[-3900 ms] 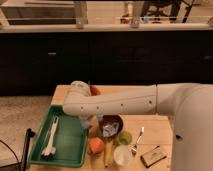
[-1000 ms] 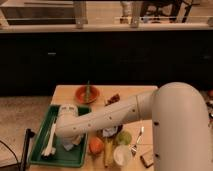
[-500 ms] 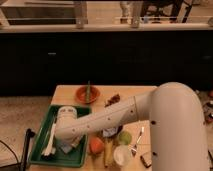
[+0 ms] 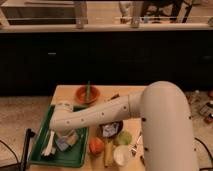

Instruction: Wipe tray with sponge

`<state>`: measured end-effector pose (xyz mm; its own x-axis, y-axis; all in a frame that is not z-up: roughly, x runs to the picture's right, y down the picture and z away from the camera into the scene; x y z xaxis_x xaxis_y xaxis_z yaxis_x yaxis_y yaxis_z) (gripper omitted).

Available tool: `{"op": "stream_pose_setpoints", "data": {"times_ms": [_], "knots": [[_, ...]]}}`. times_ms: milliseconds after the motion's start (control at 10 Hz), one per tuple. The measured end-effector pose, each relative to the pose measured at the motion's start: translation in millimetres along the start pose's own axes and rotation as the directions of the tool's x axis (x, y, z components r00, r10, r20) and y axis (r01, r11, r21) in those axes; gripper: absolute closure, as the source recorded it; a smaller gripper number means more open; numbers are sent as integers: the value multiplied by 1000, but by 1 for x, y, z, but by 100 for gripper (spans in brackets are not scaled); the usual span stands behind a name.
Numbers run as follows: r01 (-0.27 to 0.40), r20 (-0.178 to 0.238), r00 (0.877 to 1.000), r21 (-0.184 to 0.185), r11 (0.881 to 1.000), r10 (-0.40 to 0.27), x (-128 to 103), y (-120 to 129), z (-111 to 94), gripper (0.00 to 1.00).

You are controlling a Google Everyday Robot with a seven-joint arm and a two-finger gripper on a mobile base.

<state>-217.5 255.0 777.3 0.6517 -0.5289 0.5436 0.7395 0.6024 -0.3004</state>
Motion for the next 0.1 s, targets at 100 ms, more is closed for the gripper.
{"op": "stream_pose_setpoints", "data": {"times_ms": [100], "knots": [[-19,2,1000,-5,1000,19,2,-2,0,99]]}}
